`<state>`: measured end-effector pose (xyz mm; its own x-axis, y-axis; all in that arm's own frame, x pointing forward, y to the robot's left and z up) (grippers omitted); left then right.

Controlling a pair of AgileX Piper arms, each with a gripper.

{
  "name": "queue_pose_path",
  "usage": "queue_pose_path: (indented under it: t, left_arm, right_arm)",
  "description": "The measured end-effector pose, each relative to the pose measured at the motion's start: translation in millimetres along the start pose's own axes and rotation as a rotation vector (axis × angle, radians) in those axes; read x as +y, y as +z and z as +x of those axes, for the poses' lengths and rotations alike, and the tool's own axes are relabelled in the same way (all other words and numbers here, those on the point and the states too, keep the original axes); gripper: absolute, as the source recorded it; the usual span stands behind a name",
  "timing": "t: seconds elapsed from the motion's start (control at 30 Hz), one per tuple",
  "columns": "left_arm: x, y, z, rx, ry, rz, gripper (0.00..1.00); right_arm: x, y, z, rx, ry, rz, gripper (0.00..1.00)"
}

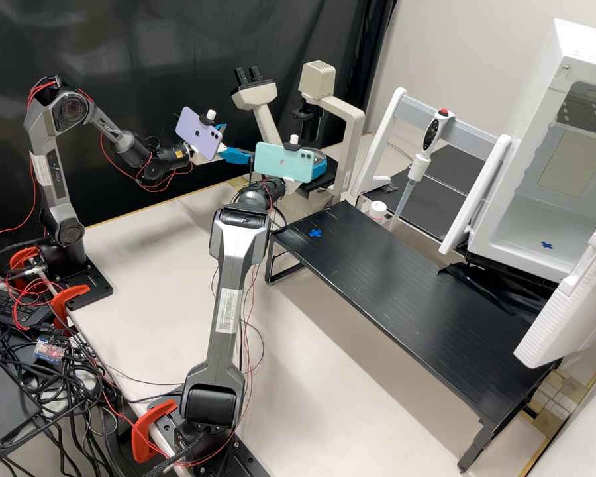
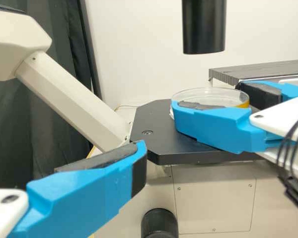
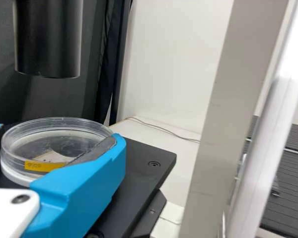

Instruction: Move the petri dish to the bench

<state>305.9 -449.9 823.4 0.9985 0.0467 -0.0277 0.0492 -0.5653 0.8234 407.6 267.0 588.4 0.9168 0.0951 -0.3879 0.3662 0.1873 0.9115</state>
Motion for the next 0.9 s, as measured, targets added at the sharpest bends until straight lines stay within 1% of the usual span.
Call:
queue_pose_path:
  t: [0.23,0.37,0.43,0.53,0.63,0.67,0.7,0.8,0.9]
  left_arm:
    - [0.0,0,0,0.0,0.0,0.0,1.0]
    - [0.0,0,0,0.0,0.0,0.0,1.0]
    - [0.0,0,0,0.0,0.0,0.0,1.0]
    - [0.0,0,0,0.0,0.0,0.0,1.0]
    - [0.0,0,0,0.0,0.0,0.0,1.0]
    - [0.0,0,0,0.0,0.0,0.0,1.0]
    - [0.0,0,0,0.0,0.0,0.0,1.0]
    - [0.0,0,0,0.0,0.0,0.0,1.0]
    - [0.0,0,0,0.0,0.0,0.0,1.0]
  right_arm:
    - [-1,6,-8,0.009,0.017,0.012,0.0]
    - [0,9,-16,0.026,0.023,0.01,0.0]
    - [-1,12,-23,0.038,0.019,0.0,0.0]
    - [2,14,-35,0.063,0.015,0.003,0.0]
    - [5,14,-55,0.095,0.012,0.004,0.0]
    - [4,14,-62,0.106,0.007,0.0,0.0]
    - [8,12,-70,0.121,0.017,0.0,0.0]
    - [15,10,-97,0.17,0.033,-0.012,0.0]
    - [17,15,-117,0.188,0.028,-0.021,0.0]
